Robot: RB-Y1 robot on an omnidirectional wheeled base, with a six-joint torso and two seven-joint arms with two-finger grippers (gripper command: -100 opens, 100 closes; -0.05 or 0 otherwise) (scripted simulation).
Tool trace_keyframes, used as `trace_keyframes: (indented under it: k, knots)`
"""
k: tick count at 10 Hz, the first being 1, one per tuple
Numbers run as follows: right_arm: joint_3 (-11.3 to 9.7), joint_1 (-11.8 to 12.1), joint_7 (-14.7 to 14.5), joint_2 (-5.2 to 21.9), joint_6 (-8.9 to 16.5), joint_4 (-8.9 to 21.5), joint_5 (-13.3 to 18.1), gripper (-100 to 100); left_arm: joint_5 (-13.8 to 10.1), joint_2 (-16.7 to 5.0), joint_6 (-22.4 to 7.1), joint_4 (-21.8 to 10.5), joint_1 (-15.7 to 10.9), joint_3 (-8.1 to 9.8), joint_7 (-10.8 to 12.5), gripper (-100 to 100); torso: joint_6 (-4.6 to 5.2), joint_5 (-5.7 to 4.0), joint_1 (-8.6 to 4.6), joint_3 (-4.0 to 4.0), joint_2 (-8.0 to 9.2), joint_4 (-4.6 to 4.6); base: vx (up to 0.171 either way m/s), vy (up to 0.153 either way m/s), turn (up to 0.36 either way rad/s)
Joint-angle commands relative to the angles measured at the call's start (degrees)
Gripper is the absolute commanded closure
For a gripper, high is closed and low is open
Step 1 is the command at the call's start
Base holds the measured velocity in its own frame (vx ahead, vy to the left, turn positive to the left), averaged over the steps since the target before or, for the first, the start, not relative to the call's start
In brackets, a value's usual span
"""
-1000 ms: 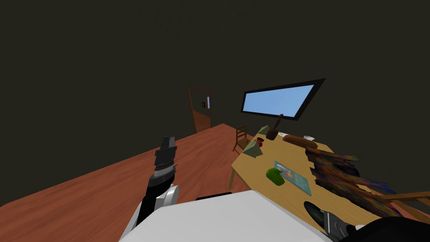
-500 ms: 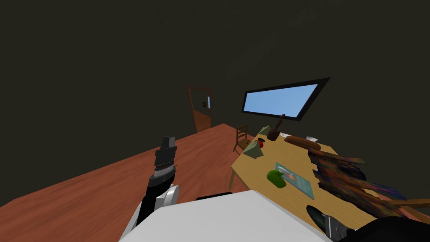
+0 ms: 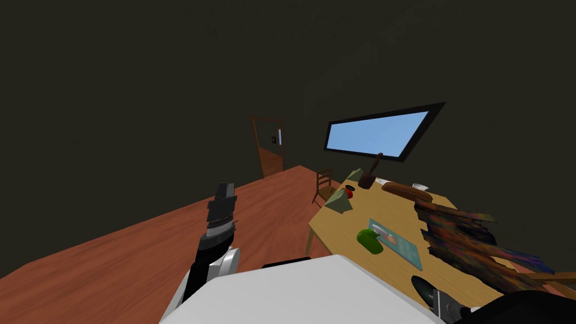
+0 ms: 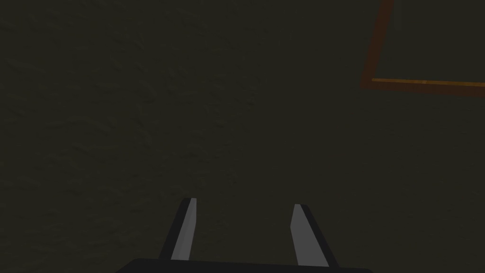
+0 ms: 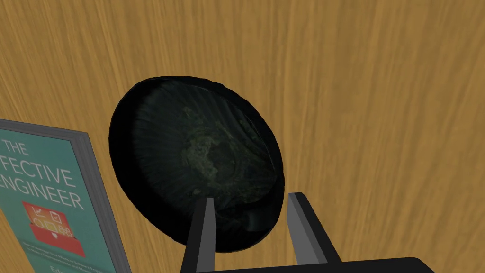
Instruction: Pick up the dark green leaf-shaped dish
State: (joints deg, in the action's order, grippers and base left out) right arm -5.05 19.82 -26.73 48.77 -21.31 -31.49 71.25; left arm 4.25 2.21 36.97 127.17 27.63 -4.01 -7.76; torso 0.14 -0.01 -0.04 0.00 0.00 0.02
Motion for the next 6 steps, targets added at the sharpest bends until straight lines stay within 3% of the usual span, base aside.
trace_keyframes:
  k: [1, 2, 3, 4, 6]
  knots:
    - [0.0, 0.0, 0.0, 0.0, 0.0, 0.0, 0.0, 100, 0.0, 0.0, 0.0, 0.0, 0.0, 0.00, 0.0, 0, 0.00, 0.00, 0.00, 0.00, 0.00, 0.00, 0.000, 0.000, 0.000]
    - [0.0, 0.0, 0.0, 0.0, 0.0, 0.0, 0.0, 100, 0.0, 0.0, 0.0, 0.0, 0.0, 0.00, 0.0, 0, 0.00, 0.01, 0.01, 0.00, 0.01, 0.00, 0.000, 0.000, 0.000]
    - [0.0, 0.0, 0.0, 0.0, 0.0, 0.0, 0.0, 0, 0.0, 0.0, 0.0, 0.0, 0.0, 0.00, 0.0, 0, 0.00, 0.01, 0.02, 0.00, 0.01, 0.00, 0.000, 0.000, 0.000]
    - [0.6, 0.3, 0.3, 1.7, -1.6, -0.3, 0.2, 100, 0.0, 0.0, 0.0, 0.0, 0.0, 0.00, 0.0, 0, 0.00, 0.01, 0.02, 0.00, 0.01, 0.00, -0.008, 0.067, -0.070]
    - [0.9, 0.5, 0.4, 2.3, -2.3, -0.5, 0.3, 100, 0.0, 0.0, 0.0, 0.0, 0.0, -0.01, 0.0, 0, 0.06, 0.10, 0.43, 0.05, 0.11, 0.01, -0.019, 0.088, -0.048]
